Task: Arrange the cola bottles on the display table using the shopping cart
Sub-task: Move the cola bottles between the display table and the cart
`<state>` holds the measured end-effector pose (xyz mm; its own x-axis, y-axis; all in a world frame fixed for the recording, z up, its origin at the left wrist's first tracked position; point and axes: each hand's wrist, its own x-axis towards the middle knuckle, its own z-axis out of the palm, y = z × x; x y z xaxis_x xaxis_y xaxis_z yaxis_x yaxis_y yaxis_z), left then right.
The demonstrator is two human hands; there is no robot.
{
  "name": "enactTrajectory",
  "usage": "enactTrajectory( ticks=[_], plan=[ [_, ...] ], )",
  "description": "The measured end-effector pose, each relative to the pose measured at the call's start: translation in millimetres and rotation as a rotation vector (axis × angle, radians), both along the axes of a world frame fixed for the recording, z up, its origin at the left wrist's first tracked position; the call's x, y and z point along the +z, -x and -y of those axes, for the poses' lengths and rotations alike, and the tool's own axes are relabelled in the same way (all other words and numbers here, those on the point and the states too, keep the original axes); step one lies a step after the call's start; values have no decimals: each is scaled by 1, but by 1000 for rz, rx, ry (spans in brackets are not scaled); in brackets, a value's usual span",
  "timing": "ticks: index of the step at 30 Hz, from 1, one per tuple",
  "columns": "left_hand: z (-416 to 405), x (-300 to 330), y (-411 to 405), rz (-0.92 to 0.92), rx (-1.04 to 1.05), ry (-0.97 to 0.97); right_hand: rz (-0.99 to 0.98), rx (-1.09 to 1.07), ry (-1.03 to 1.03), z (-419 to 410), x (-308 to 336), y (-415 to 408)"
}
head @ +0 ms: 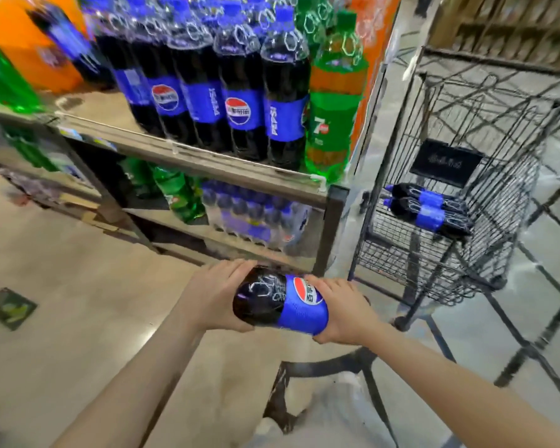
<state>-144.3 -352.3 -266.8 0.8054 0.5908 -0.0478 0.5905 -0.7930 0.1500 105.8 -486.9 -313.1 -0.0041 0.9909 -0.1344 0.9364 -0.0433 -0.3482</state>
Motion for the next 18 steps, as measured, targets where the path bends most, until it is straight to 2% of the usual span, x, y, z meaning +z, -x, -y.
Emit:
enactTrajectory(
  ticks=[8, 18],
  plan=[
    [-54, -3, 77, -39, 128, 7, 38, 83, 38, -82, 1, 64],
    [-197, -22, 131, -64, 122, 26, -7, 65, 77, -225, -30, 119]
  ],
)
